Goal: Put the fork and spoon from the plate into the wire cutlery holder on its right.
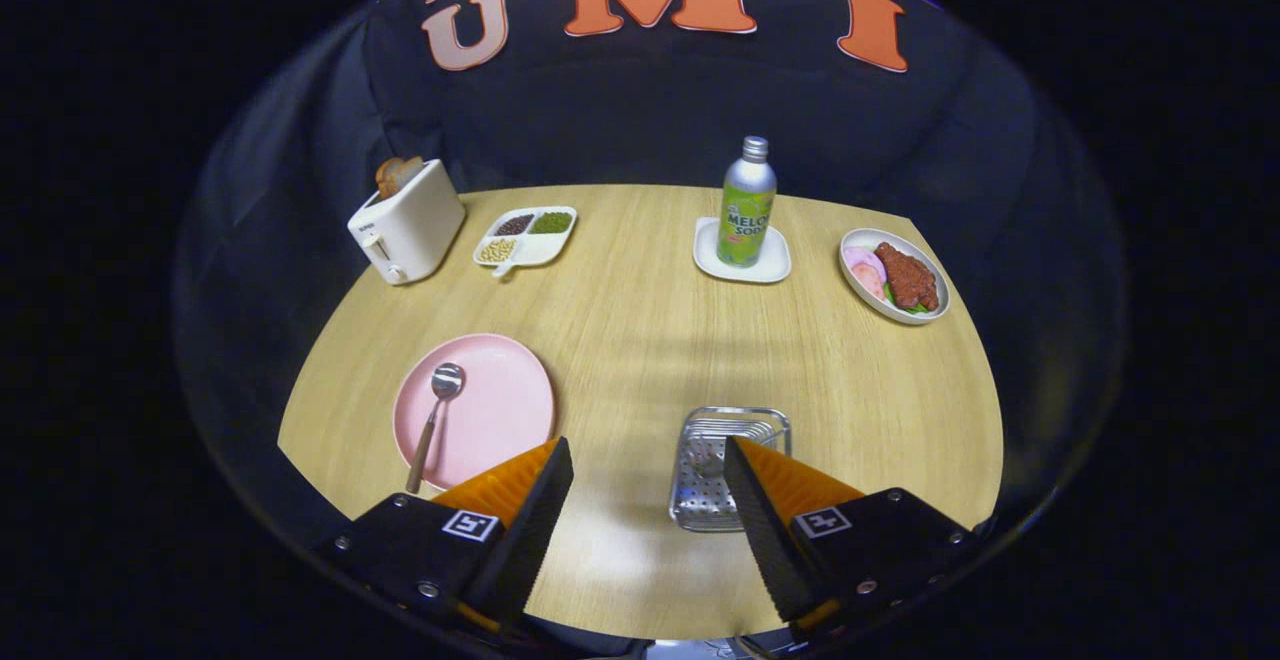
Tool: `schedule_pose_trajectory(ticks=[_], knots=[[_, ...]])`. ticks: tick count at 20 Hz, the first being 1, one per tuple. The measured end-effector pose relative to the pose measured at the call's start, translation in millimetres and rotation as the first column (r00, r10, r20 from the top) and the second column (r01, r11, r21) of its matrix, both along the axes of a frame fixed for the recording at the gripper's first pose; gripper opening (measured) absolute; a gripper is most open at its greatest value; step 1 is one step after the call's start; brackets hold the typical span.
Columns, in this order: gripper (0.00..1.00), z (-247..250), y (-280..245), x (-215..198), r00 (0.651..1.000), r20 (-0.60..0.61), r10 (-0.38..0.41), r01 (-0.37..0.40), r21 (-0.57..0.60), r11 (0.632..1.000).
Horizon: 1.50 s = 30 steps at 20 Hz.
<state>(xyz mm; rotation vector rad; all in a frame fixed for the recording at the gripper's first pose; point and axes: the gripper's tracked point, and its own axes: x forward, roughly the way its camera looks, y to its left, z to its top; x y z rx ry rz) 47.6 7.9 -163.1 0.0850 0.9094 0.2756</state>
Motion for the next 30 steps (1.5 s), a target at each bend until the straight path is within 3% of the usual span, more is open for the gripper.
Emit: schedule_pose_trajectory(ticks=[3, 10, 23, 25, 30], knots=[[0.97, 1, 40, -4, 0.999, 0.052, 0.012, -0.015, 0.055, 0.998], [0.98, -23, 118, -14, 0.988, 0.152, 0.007, -0.024, 0.109, 0.994], [0.93, -73, 210, -29, 0.987, 0.059, 0.149, -0.155, 0.109, 0.982], [0.89, -76, 214, -29, 0.986, 0.043, 0.159, -0.163, 0.113, 0.98], [0.56, -83, 218, -28, 0.986, 0.022, 0.164, -0.165, 0.09, 0.982]])
